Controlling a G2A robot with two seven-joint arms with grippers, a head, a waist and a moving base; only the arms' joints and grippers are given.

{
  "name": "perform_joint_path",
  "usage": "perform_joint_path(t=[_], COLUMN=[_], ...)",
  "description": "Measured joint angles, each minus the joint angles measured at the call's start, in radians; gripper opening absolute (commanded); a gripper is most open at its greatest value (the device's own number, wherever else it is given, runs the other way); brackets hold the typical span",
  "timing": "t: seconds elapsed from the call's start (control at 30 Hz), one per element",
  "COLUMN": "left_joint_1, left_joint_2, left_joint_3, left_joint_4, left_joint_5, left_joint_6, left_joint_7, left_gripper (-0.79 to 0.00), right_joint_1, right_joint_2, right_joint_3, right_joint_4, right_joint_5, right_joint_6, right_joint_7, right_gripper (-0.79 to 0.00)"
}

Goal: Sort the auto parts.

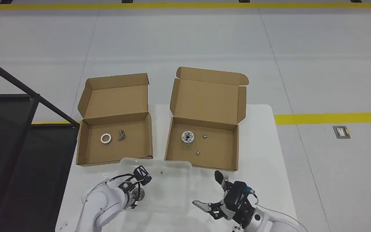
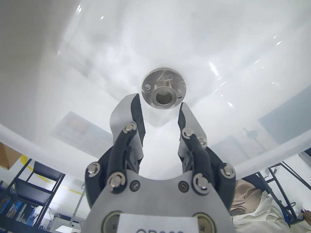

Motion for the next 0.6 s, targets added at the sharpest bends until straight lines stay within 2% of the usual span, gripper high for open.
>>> perform_joint_path(t=[0.4,0.5,0.57,0.6], left_joint_1=[-0.032,-0.036,-0.038,-0.038], left_joint_2=[-0.013,-0.015,-0.016,-0.016], left_joint_3=[0.055,0.060,0.061,0.061], left_joint_4=[0.051,0.057,0.059,0.059], left_joint_5=[0.036,0.037,0.036,0.036], left_joint_6=[0.033,0.038,0.039,0.039], left_joint_7=[0.024,0.026,0.026,0.026], left_gripper=[-0.425,-0.502,-0.576,-0.640], right_joint_1=[0.000,0.000,0.000,0.000], right_joint_2=[0.000,0.000,0.000,0.000], right_joint_3=[0.000,0.000,0.000,0.000], right_joint_4=[0.000,0.000,0.000,0.000], right_joint_5=[0.000,0.000,0.000,0.000], right_joint_6=[0.000,0.000,0.000,0.000], right_joint_7=[0.000,0.000,0.000,0.000], right_gripper=[0.000,0.000,0.000,0.000])
